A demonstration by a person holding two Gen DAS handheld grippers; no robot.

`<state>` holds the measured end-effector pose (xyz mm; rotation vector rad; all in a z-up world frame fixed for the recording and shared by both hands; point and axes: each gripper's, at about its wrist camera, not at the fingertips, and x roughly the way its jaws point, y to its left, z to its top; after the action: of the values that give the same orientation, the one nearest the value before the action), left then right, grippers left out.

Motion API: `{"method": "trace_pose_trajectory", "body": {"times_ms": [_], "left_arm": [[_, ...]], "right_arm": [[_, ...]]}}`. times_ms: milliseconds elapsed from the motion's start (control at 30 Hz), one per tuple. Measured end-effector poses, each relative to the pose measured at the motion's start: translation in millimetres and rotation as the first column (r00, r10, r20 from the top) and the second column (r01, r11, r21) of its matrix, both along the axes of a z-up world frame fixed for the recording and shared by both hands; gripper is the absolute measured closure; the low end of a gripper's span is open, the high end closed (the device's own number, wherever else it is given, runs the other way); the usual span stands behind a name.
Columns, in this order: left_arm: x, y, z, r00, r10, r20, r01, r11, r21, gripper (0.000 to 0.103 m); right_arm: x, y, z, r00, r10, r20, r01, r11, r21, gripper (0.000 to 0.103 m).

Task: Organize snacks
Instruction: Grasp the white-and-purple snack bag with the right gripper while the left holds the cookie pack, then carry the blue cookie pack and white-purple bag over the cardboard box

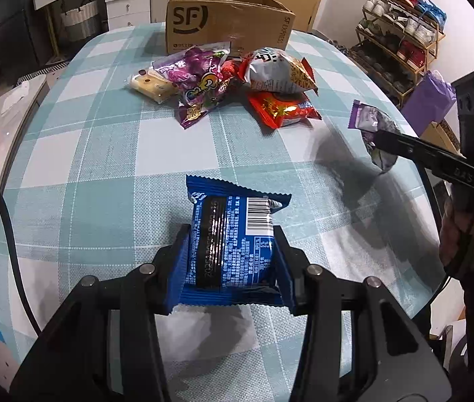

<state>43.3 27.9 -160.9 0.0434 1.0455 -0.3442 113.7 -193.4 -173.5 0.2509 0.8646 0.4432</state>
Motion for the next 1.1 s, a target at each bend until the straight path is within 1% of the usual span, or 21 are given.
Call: {"method": "trace_pose_trajectory", "body": {"times_ms": [200, 300, 433, 633, 800, 900, 1100], "left_arm": [[0.9, -5.3, 3.3, 1.0, 0.0, 0.009, 0.0, 1.0, 0.004, 0.06], [1.2, -4.7, 7.8, 0.999, 0.023, 0.029, -0.024, 1.0, 0.004, 0.06], [6.5, -2.1, 15.6, 0.998, 0.047, 0.042, -0.046, 0.999, -0.018, 0.06], [18.1, -1.5, 31.6, 0.996, 0.048, 0.073, -0.047, 0.999, -0.018, 0.06], [37.1, -0.7, 56.0, 0.993, 0.035, 0.11, -0.032, 0.999, -0.027, 0.06], [50.5, 3.9, 77.7, 0.987, 0.035, 0.156, -0.032, 0.999, -0.022, 0.06], [79.6, 16.4, 120.9, 0.981, 0.041, 0.191, -0.029, 0.997, -0.067, 0.06]], "right_arm": [[-15.3, -2.4, 4.5, 1.0, -0.023, 0.006, 0.022, 0.998, 0.062, 0.056], [-20.7, -3.7, 10.0, 0.999, -0.032, 0.018, 0.031, 0.996, 0.081, 0.056], [-26.4, -3.1, 22.8, 0.998, -0.032, 0.052, 0.028, 0.996, 0.09, 0.056], [-27.5, -0.7, 44.9, 0.995, -0.023, 0.095, 0.011, 0.993, 0.12, 0.056], [-20.2, 1.8, 66.8, 0.992, -0.018, 0.126, -0.002, 0.987, 0.158, 0.056], [-11.1, -1.9, 86.1, 0.988, -0.031, 0.154, 0.0, 0.98, 0.2, 0.056], [9.9, -8.0, 125.9, 0.979, -0.034, 0.202, -0.017, 0.97, 0.242, 0.056]]}}
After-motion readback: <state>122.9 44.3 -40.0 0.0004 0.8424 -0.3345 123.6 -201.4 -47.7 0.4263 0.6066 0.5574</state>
